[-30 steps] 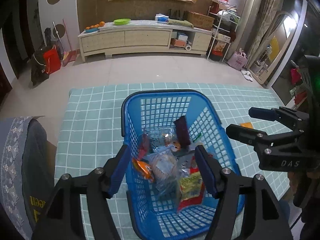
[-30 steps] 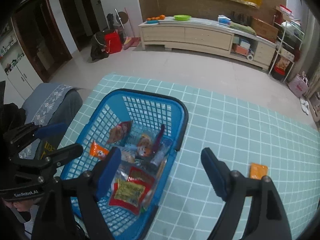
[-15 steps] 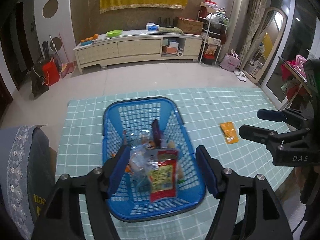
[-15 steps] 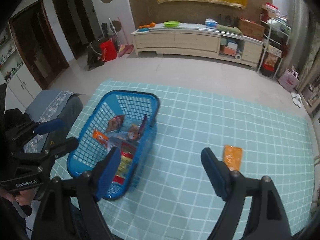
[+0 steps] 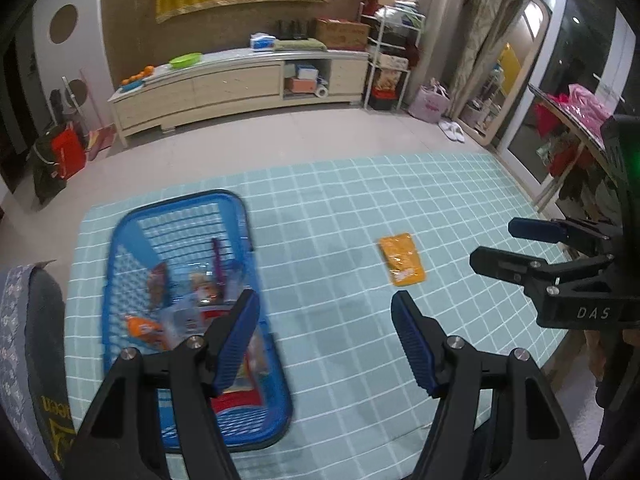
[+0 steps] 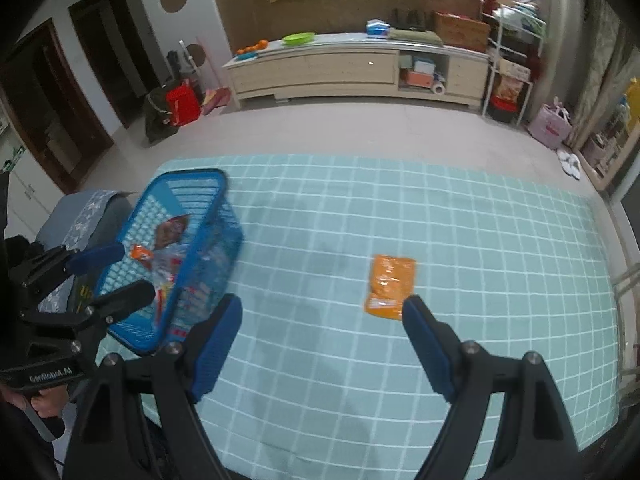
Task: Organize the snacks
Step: 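Move both tools back over the orange bag on the table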
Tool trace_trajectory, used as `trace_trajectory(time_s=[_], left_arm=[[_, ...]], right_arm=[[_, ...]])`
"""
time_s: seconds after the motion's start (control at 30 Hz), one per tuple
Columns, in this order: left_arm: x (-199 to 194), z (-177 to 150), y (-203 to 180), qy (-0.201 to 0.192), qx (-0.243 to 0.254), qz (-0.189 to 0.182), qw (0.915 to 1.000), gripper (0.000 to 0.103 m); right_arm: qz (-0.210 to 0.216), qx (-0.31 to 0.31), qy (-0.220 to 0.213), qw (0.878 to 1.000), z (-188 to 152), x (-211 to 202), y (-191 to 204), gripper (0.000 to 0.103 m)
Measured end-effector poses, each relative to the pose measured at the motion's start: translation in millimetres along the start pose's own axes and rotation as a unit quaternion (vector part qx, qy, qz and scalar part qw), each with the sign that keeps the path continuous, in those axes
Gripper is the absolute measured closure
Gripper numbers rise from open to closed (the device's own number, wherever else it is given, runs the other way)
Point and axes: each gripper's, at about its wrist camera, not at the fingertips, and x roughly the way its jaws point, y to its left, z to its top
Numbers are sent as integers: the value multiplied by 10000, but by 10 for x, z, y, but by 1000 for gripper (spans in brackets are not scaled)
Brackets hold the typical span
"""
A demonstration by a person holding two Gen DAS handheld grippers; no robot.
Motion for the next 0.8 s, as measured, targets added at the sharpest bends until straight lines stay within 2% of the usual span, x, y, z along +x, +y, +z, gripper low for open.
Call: trace_trajectory(time_s=[0.3,0.53,0.8], left_arm=[[662,0,-467,495,161,-25,9986,37],[1215,54,-804,759,134,-79,9970,37],[1782,142,-1135,998,367,-90,9943,37]], right_arm=[[-70,319,139,9994,-176,259,-572,18],[-401,524,291,9974,-314,545,-996,18],[-591,773,376,9945,-404,757,-1407,18]])
